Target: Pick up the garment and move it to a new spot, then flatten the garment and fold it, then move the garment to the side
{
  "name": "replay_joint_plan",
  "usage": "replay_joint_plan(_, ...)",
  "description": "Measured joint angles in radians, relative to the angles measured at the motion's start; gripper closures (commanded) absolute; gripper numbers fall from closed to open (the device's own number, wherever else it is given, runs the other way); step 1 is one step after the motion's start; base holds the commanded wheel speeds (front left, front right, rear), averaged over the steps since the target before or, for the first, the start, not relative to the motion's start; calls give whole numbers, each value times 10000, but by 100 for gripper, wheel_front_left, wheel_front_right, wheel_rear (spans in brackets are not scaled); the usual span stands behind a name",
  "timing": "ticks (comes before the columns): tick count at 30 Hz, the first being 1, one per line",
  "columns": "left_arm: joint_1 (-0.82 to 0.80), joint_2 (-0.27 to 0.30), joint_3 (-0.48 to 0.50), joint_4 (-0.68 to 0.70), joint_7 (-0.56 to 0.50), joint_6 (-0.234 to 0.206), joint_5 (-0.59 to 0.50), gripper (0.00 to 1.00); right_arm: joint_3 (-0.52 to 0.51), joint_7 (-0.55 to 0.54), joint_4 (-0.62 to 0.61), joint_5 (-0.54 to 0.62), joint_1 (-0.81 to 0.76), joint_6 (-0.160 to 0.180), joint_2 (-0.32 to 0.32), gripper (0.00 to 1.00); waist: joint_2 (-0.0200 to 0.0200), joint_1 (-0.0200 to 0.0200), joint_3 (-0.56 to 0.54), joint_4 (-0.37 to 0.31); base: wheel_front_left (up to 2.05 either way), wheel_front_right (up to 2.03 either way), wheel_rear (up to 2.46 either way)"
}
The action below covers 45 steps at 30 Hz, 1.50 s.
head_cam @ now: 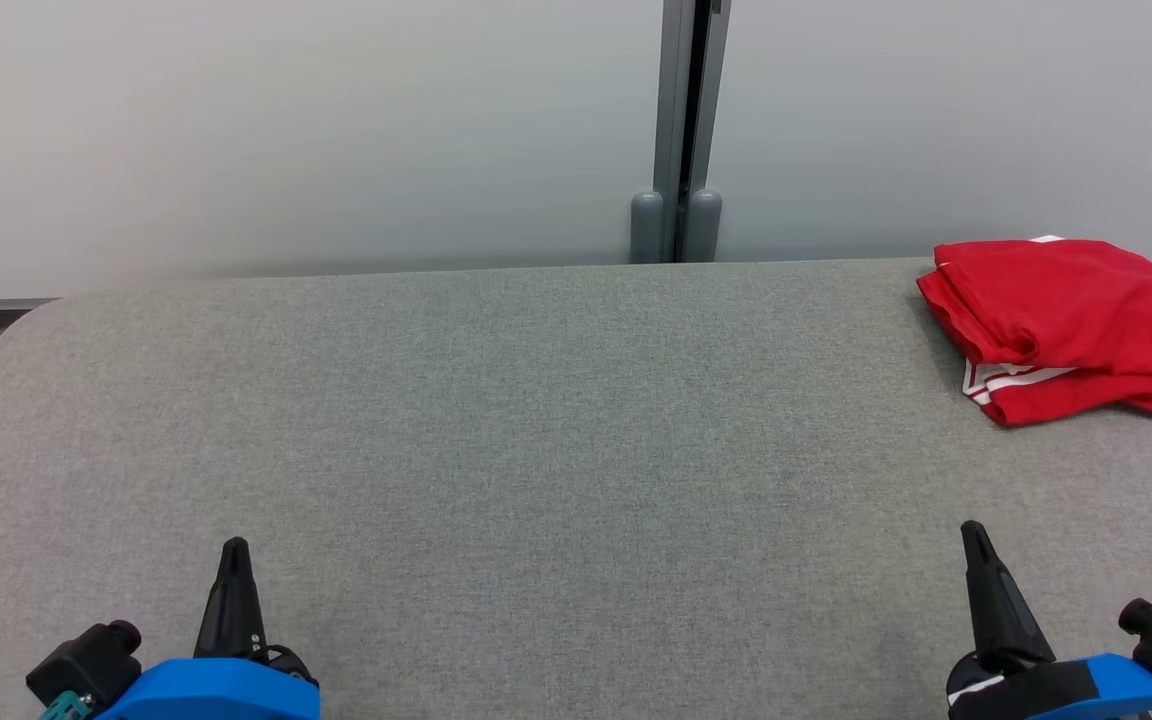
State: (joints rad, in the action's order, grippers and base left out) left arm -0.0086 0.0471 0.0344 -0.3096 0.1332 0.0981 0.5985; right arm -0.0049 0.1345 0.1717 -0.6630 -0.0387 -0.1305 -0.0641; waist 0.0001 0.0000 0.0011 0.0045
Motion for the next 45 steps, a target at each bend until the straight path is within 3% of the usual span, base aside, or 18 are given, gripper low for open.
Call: replay_joint_plan(45, -521, 6, 449, 355, -1390, 159, 5664, 100, -339, -1162, 389, -5532, 778, 2, -94, 100, 0, 0, 9, -21, 0, 0, 0)
